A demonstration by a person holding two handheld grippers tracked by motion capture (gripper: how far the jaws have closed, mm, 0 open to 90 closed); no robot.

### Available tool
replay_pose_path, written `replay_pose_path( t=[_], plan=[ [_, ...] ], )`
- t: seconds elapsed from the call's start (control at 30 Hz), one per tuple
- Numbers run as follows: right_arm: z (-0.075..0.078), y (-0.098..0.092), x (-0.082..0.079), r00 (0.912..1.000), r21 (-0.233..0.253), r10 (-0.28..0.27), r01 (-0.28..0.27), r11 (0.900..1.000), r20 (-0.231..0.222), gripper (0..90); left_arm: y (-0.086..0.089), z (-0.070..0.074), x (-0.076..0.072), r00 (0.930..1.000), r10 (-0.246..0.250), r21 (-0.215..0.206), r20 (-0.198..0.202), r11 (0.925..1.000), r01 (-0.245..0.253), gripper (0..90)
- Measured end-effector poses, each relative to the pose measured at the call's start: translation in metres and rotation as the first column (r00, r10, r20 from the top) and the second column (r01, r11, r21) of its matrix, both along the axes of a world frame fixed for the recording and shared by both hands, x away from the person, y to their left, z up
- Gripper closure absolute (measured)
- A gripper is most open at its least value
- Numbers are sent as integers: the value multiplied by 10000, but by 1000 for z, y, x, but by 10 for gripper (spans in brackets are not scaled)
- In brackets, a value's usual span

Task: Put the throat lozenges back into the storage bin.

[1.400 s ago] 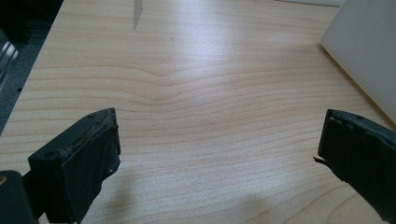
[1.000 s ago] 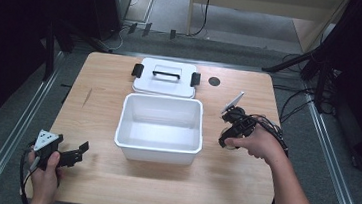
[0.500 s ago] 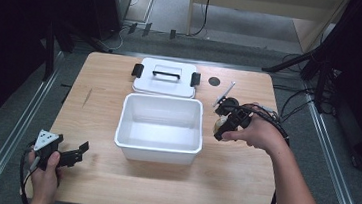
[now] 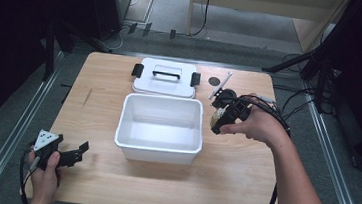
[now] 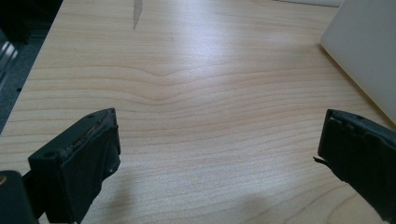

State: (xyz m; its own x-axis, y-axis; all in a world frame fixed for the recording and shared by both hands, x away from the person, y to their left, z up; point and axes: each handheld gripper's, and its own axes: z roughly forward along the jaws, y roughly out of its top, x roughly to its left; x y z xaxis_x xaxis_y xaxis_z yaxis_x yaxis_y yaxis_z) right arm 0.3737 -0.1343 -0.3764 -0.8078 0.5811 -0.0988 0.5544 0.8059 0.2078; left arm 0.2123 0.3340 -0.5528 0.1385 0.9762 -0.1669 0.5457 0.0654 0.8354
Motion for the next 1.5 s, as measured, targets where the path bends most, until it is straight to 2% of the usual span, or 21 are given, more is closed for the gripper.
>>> replay_pose_path(
  t=[0.67,1.0,1.23,1.5],
  plan=[
    [25,32,-5,9950,149,984,-987,9950,197,204,0,0,0,9999,-119,23,55,9999,119,0],
    [22,55,-7,9867,116,1618,-1620,9867,178,204,1,0,-1,9999,-160,-38,63,9999,160,0],
    [21,70,-11,9783,198,2038,-2046,9786,363,204,1,0,0,9998,-167,-66,50,9998,167,0],
    [11,83,-12,9662,93,2563,-2566,9665,268,204,1,0,-1,9998,-183,-69,61,9998,183,0]
  ],
)
